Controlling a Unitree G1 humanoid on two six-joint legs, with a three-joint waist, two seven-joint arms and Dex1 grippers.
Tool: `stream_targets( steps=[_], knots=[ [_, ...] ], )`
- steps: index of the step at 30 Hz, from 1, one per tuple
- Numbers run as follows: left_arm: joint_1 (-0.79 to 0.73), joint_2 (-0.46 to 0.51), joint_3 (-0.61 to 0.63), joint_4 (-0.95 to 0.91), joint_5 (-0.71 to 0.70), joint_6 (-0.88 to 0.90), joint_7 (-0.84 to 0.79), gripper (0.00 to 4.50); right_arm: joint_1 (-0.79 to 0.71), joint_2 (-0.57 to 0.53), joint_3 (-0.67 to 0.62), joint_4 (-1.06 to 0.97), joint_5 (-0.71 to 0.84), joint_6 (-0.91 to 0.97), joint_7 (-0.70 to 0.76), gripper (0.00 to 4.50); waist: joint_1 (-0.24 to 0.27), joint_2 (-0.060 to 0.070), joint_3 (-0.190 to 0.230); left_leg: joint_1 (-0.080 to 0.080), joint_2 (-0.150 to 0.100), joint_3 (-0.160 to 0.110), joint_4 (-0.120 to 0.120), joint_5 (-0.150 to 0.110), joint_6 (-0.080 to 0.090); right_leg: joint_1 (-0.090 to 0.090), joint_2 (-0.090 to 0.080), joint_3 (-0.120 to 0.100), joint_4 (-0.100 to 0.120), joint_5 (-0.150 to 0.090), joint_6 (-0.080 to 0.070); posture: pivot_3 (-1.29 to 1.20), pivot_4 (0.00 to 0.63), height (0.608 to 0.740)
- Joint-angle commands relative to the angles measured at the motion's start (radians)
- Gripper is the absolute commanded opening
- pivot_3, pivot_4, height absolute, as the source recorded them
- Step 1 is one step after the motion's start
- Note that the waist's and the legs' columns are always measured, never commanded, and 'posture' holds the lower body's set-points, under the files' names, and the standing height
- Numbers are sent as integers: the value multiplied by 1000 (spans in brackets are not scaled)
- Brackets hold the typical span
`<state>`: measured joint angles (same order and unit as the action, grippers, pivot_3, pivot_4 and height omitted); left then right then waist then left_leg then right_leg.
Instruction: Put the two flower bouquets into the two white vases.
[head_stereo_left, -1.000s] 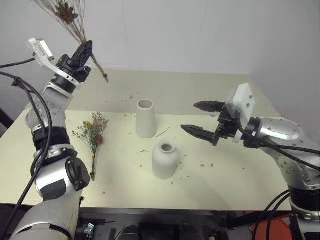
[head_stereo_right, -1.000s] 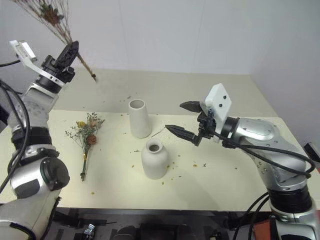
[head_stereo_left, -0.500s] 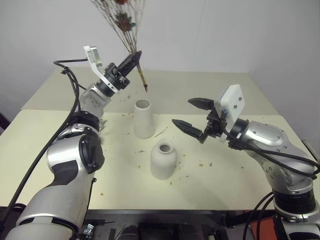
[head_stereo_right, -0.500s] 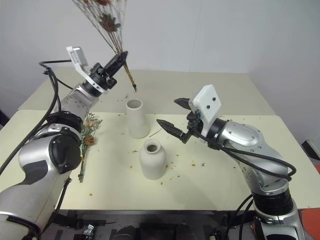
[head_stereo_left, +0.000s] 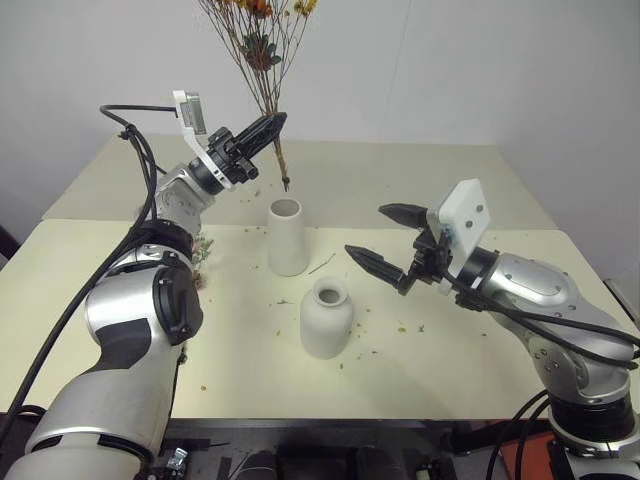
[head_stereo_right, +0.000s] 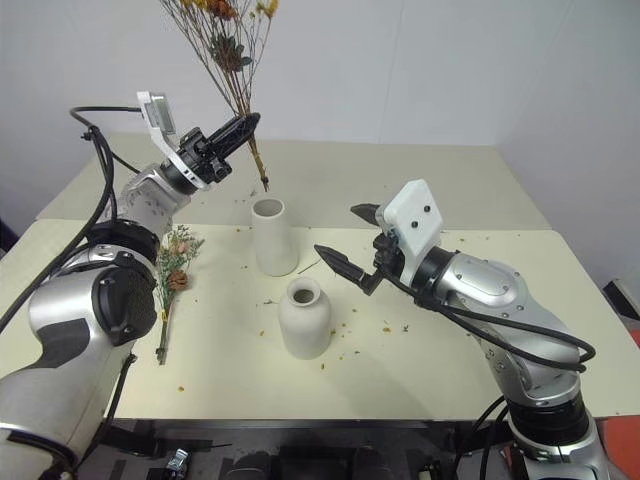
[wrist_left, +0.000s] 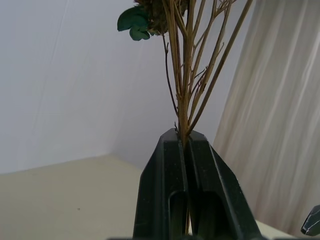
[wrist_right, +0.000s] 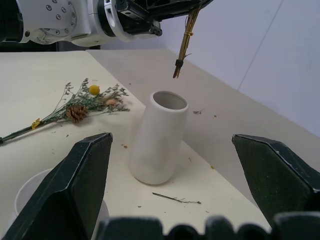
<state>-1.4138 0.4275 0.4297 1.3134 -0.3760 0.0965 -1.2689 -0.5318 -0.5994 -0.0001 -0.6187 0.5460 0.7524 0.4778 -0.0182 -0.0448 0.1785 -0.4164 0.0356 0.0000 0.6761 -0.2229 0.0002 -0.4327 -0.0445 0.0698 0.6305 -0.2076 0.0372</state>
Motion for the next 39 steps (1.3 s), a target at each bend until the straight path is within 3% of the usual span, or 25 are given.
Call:
stream_targets(
  steps=[1,24,27,38,39],
  knots=[
    [-10,11,-24,-12,37,-43,2,17,-13,15,1,-7,-15,-34,3,4500,1,0,0,0,0,0,0,0,0,0,0,0,0,0,0,0,150,740],
    [88,-45,-60,-3,127,-163,65,17,11,11,-26,-30,-23,-14,1,4500,2,0,0,0,0,0,0,0,0,0,0,0,1,0,0,0,150,740],
    [93,-49,-44,-6,112,-163,47,724,3,10,-28,-25,-20,-11,3,4500,2,0,0,0,0,0,0,0,0,0,0,0,1,0,0,0,150,740],
    [97,-32,-42,-21,105,-160,-22,4411,-11,12,-9,1,-31,-16,10,4500,1,0,0,0,0,0,0,0,0,0,0,0,1,0,0,0,150,740],
    [96,-25,-47,-24,107,-150,-40,4486,-13,13,-7,4,-32,-16,12,4500,1,0,0,0,0,0,1,0,0,0,0,0,1,0,0,0,150,740]
  ],
)
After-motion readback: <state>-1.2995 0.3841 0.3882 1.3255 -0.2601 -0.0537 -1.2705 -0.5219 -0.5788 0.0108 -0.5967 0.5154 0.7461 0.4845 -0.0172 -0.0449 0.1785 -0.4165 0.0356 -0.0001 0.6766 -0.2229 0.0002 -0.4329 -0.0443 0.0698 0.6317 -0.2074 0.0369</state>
